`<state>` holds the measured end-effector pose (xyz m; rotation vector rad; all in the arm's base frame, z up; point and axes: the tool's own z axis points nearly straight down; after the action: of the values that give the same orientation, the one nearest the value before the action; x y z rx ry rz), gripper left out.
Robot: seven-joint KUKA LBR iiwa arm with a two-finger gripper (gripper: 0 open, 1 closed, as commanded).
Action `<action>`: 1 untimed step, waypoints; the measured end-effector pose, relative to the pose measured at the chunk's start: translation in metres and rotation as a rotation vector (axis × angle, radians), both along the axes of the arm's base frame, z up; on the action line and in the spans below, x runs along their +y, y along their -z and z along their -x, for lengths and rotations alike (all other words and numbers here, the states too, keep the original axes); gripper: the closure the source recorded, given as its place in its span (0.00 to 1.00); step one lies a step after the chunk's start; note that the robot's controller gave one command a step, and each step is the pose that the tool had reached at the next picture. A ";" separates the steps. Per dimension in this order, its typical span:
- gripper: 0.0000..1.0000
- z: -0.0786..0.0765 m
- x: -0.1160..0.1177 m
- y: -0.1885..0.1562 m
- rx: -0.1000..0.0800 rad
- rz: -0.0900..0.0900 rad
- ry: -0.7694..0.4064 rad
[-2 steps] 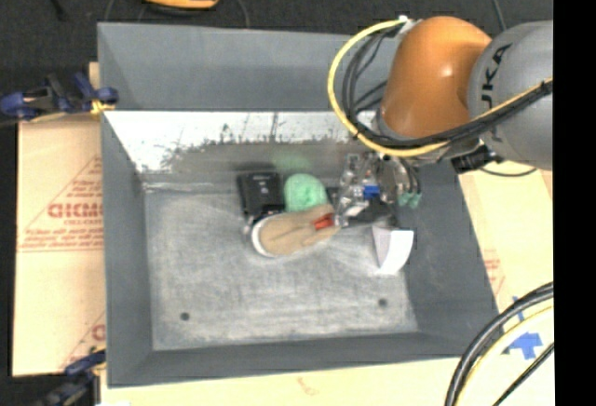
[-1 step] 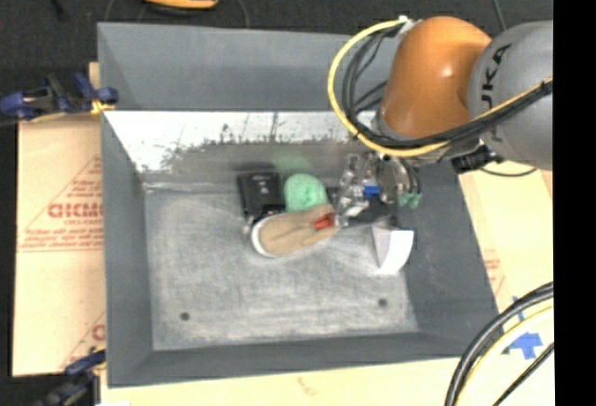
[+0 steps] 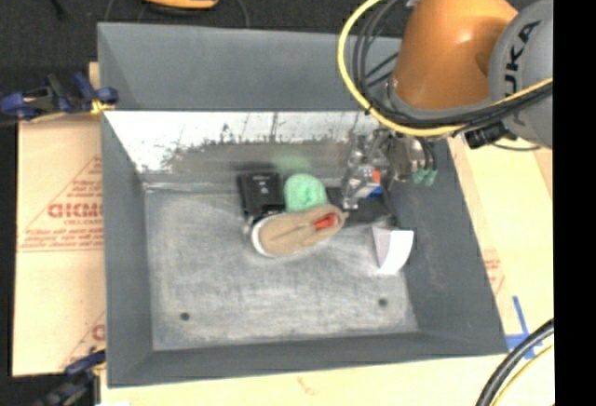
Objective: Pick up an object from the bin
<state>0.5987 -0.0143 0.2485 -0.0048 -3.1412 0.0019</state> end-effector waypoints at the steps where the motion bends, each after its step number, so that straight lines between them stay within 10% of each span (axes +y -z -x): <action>1: 1.00 0.014 -0.008 -0.067 -0.003 -0.001 -0.012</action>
Offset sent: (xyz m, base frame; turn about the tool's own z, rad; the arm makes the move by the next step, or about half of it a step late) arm 0.0218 0.0136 -0.1033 -0.1837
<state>0.5845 -0.0221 0.3158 0.0148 -3.1440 0.0010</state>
